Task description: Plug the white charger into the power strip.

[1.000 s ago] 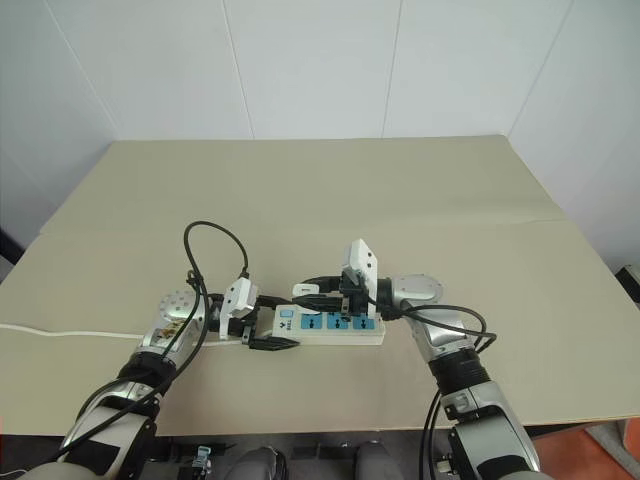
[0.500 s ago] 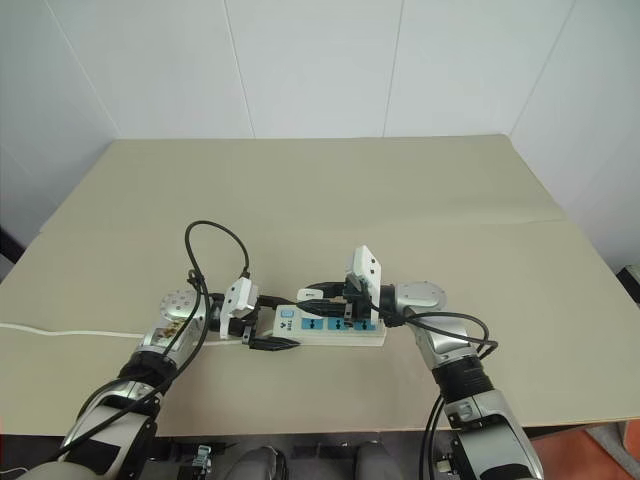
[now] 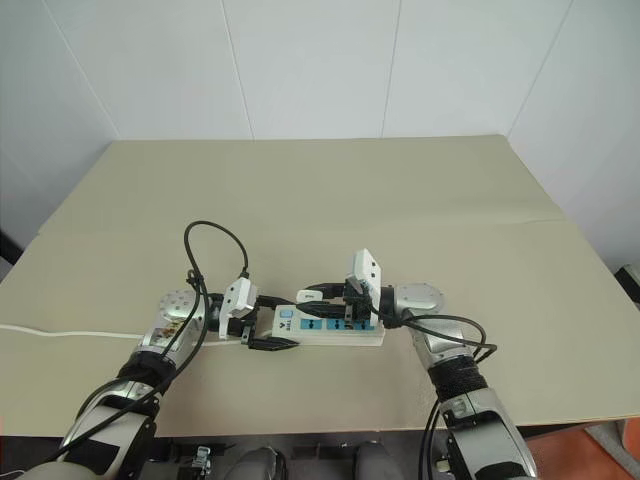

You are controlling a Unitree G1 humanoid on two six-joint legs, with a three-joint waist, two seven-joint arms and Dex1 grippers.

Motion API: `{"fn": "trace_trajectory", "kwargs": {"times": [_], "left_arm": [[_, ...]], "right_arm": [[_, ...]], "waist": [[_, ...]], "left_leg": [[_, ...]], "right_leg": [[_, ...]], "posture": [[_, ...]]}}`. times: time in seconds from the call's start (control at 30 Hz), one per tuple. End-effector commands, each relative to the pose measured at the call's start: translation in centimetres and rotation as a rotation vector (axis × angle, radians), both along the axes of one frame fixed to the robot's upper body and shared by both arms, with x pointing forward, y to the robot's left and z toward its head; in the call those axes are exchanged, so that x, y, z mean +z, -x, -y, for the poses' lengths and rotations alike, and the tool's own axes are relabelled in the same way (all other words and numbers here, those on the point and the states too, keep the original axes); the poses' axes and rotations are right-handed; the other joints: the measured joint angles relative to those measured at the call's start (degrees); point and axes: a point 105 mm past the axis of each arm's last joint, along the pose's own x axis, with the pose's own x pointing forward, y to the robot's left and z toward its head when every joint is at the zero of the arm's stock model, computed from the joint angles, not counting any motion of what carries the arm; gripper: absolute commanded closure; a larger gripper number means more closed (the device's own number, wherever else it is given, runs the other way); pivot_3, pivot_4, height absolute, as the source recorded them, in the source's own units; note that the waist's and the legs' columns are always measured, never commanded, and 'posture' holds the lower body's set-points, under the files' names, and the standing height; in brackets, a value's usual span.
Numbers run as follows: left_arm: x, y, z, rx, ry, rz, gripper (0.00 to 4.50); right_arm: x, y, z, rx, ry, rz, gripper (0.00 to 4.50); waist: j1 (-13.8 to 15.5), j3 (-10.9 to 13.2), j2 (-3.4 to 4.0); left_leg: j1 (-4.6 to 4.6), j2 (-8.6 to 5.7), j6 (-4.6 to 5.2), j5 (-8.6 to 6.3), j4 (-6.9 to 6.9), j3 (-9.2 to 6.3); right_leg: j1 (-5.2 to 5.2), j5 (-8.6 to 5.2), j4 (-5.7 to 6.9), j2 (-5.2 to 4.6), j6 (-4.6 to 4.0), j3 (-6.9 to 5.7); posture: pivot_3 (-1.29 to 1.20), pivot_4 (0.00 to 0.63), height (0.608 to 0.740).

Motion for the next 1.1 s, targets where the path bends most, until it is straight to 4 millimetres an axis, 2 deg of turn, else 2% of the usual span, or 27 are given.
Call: {"fn": "trace_trajectory", "kwargs": {"times": [0.03,0.33,0.7,0.87,1.1], "left_arm": [[-0.1,0.1,-0.4,0.002,-0.017,-0.001,1.18],[-0.2,0.3,-0.6,-0.003,-0.026,-0.005,1.18],[-0.2,0.3,-0.4,-0.012,-0.026,-0.012,1.18],[-0.2,0.3,-0.5,-0.009,-0.03,-0.009,1.18],[-0.3,0.4,-0.6,-0.007,-0.033,-0.008,1.18]], "right_arm": [[-3.4,0.1,0.1,-0.006,0.104,-0.098,3.35],[-4.8,0.1,0.2,-0.009,0.157,-0.106,3.35],[-5.5,-0.5,0.2,-0.023,0.171,-0.234,3.35],[-5.3,-0.4,0.4,-0.024,0.17,-0.183,3.35],[-5.2,-0.1,0.2,-0.017,0.158,-0.09,1.08]], "waist": [[-0.1,0.0,-0.01],[-0.4,-0.3,-0.25],[-1.0,-0.4,-0.29],[-1.0,-0.5,-0.31],[-0.9,-0.5,-0.44]], "left_leg": [[0.0,0.0,0.0,0.0,0.0,0.0],[0.16,0.04,0.0,0.0,-0.04,0.01],[0.34,0.05,0.0,0.0,-0.05,0.01],[0.36,0.04,0.0,0.0,-0.05,0.01],[0.31,0.04,0.0,0.0,-0.05,0.01]], "right_leg": [[0.0,0.0,0.0,0.0,0.0,0.0],[0.07,0.0,0.02,0.04,-0.01,0.02],[0.16,0.0,0.13,0.06,-0.01,0.05],[0.16,0.0,0.16,0.06,0.0,0.05],[0.16,0.0,0.1,0.05,0.0,0.04]], "posture": [[0.0,0.15,0.74],[0.0,0.15,0.74],[0.0,0.15,0.74],[0.0,0.15,0.74],[0.0,0.15,0.74]]}}
